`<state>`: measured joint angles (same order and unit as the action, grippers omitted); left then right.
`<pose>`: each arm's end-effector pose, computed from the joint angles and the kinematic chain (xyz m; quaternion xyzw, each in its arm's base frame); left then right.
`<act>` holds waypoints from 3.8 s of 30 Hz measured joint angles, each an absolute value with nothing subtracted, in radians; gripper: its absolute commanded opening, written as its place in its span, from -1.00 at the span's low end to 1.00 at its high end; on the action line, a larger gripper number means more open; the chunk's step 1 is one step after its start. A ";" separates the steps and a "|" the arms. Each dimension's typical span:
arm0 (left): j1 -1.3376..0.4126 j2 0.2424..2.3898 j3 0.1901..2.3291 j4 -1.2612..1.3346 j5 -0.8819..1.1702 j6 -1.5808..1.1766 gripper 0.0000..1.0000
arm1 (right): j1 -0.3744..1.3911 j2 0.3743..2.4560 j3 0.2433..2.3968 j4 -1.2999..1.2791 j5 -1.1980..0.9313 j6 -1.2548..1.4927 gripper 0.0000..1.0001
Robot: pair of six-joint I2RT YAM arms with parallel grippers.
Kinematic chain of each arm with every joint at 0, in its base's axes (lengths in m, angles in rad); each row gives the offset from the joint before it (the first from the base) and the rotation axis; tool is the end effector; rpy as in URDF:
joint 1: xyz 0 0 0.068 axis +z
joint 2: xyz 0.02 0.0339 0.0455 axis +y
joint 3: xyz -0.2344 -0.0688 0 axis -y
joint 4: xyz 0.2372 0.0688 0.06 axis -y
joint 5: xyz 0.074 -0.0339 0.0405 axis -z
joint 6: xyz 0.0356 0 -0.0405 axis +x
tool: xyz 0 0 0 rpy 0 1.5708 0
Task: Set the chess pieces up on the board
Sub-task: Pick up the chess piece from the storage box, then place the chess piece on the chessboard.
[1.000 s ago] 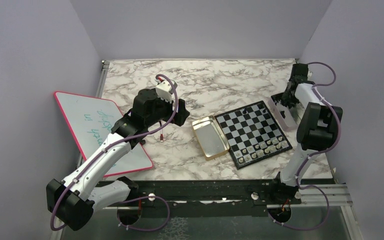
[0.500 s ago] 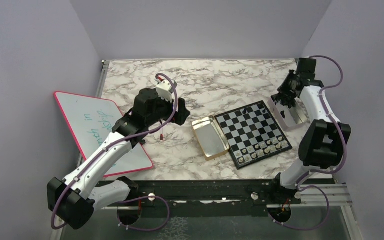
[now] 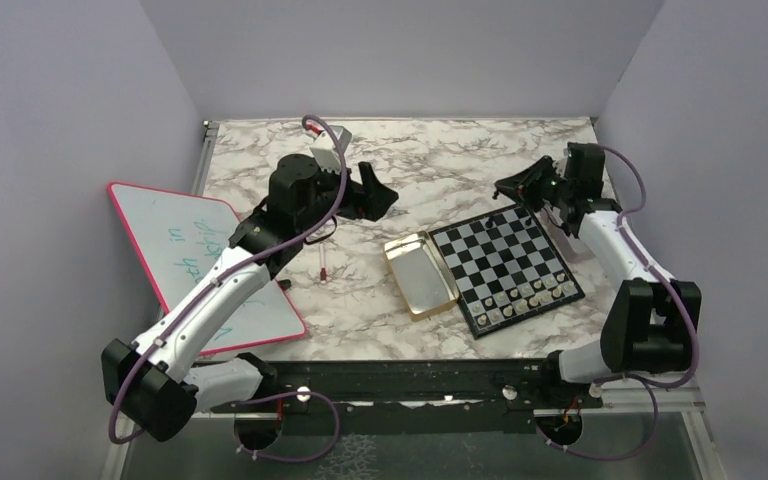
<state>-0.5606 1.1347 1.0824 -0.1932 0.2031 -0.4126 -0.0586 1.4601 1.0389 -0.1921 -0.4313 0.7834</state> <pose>0.2220 -0.1478 0.3470 0.1202 0.7775 -0.3568 0.5036 0.3224 -0.0040 0.2430 0.2644 0.8316 0.3371 0.3534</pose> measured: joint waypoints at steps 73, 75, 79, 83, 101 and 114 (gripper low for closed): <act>-0.878 1.731 1.383 0.056 0.070 -0.360 -0.93 | 0.060 1.131 0.602 0.266 -0.606 1.172 0.14; -0.878 1.727 1.383 0.035 0.070 -0.353 -0.92 | 0.061 1.127 0.602 0.230 -0.605 1.133 0.21; -0.878 1.720 1.384 -0.022 0.071 -0.334 -0.88 | 0.061 1.102 0.602 0.126 -0.570 1.053 0.35; -0.877 1.719 1.384 -0.089 0.071 -0.320 -0.86 | 0.061 1.062 0.608 0.021 -0.491 0.968 0.40; -0.876 1.893 1.710 -0.441 0.178 -0.341 -0.77 | 0.061 1.060 0.766 -0.225 -0.338 0.486 -0.33; -0.876 2.023 1.801 -0.533 0.251 -0.341 -0.73 | 0.064 1.168 0.766 -0.152 -0.482 0.496 -0.54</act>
<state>-0.8764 2.0228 1.8008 -0.5335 0.2512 -0.3408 0.0643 1.1683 0.7662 -0.1524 -0.4816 0.4965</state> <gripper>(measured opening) 0.169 0.250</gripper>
